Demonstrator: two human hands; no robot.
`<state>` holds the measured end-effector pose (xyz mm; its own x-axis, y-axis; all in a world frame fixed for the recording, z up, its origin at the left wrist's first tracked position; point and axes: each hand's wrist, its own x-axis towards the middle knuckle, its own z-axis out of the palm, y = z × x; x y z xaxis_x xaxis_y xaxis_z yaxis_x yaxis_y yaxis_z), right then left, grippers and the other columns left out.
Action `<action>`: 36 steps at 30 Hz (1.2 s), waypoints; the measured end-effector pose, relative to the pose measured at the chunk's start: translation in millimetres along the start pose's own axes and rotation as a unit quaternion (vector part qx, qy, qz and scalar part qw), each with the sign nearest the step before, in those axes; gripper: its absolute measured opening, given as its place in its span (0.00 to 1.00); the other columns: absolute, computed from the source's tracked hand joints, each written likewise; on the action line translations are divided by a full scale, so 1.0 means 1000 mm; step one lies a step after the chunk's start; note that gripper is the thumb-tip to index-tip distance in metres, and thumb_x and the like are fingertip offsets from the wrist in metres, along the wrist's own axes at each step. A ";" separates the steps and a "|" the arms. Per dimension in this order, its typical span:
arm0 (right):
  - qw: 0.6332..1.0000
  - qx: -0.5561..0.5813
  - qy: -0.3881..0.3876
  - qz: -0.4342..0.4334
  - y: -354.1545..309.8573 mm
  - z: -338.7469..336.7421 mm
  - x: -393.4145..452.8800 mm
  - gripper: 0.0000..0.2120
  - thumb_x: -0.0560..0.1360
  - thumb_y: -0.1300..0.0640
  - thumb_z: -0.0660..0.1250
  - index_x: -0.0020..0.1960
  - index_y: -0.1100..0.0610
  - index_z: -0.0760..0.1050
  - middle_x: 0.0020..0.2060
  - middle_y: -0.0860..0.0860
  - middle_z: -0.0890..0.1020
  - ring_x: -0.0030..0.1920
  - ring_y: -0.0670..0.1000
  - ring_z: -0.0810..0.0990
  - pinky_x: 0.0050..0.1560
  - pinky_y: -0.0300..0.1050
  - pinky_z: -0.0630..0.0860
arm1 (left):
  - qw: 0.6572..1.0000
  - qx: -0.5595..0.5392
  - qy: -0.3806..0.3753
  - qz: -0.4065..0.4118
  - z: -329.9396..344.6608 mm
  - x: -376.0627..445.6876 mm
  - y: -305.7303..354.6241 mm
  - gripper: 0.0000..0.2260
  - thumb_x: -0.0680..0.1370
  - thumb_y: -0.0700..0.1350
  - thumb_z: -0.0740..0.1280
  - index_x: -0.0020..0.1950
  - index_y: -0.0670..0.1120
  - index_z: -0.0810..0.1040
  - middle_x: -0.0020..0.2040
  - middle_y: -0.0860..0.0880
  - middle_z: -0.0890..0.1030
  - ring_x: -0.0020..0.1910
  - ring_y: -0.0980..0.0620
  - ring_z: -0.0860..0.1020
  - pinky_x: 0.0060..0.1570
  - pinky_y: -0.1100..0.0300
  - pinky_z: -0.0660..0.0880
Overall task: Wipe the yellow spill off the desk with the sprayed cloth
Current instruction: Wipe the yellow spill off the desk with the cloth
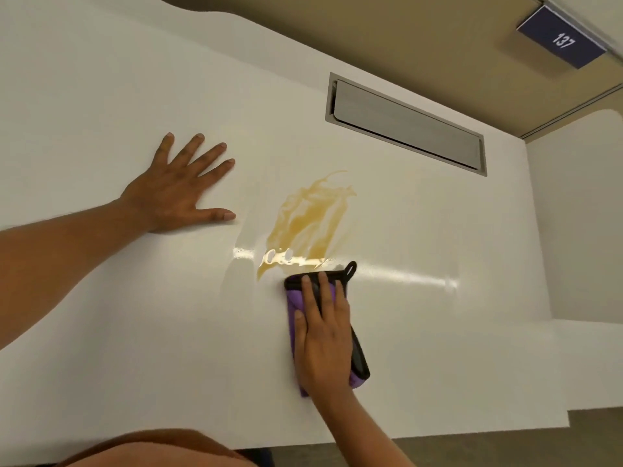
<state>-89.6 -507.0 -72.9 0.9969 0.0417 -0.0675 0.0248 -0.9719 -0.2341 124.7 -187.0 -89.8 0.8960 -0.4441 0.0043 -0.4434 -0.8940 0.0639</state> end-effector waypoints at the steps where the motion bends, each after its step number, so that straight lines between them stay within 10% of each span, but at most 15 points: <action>1: 1.000 -0.013 -0.003 -0.023 -0.016 0.007 -0.009 0.27 0.88 0.46 0.51 0.86 0.46 0.53 0.86 0.47 0.52 0.86 0.53 0.47 0.83 0.56 0.54 | 1.000 0.003 0.003 0.001 -0.001 0.000 0.000 0.46 0.77 0.79 0.49 0.88 0.54 0.48 0.89 0.50 0.50 0.88 0.40 0.49 0.83 0.32 0.44; 7: 0.998 -0.003 -0.001 -0.062 -0.032 0.004 0.047 0.25 0.88 0.49 0.52 0.85 0.46 0.57 0.85 0.50 0.58 0.85 0.56 0.53 0.83 0.56 0.56 | 1.000 0.003 0.008 0.009 -0.002 -0.001 -0.001 0.46 0.77 0.78 0.46 0.88 0.53 0.52 0.88 0.48 0.54 0.87 0.38 0.53 0.83 0.30 0.46; 15: 0.975 0.080 0.065 0.198 0.040 -0.022 0.056 0.25 0.88 0.50 0.52 0.85 0.47 0.56 0.85 0.49 0.58 0.84 0.57 0.54 0.81 0.61 0.60 | 0.999 -0.007 0.027 0.018 0.003 -0.002 -0.004 0.45 0.78 0.78 0.46 0.87 0.52 0.56 0.88 0.47 0.57 0.87 0.37 0.55 0.82 0.28 0.48; 26: 0.998 -0.026 0.004 -0.053 -0.075 0.014 0.033 0.25 0.88 0.48 0.52 0.84 0.47 0.58 0.84 0.49 0.60 0.84 0.56 0.54 0.82 0.54 0.58 | 0.999 -0.007 0.029 0.015 0.003 -0.002 -0.001 0.46 0.77 0.78 0.44 0.87 0.51 0.55 0.88 0.46 0.56 0.87 0.36 0.53 0.81 0.27 0.47; 36: 0.987 0.014 0.074 0.145 0.024 -0.029 0.095 0.24 0.88 0.57 0.53 0.83 0.58 0.61 0.82 0.58 0.63 0.82 0.64 0.59 0.82 0.62 0.59 | 0.999 -0.010 0.034 0.023 0.008 0.000 -0.005 0.45 0.78 0.78 0.44 0.87 0.51 0.56 0.88 0.47 0.57 0.87 0.37 0.55 0.82 0.28 0.47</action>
<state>8.0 -532.7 -56.7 0.9617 -0.2740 0.0065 -0.2636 -0.9310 -0.2525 126.5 -183.3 -98.4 0.8746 -0.4788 0.0759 -0.4840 -0.8712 0.0816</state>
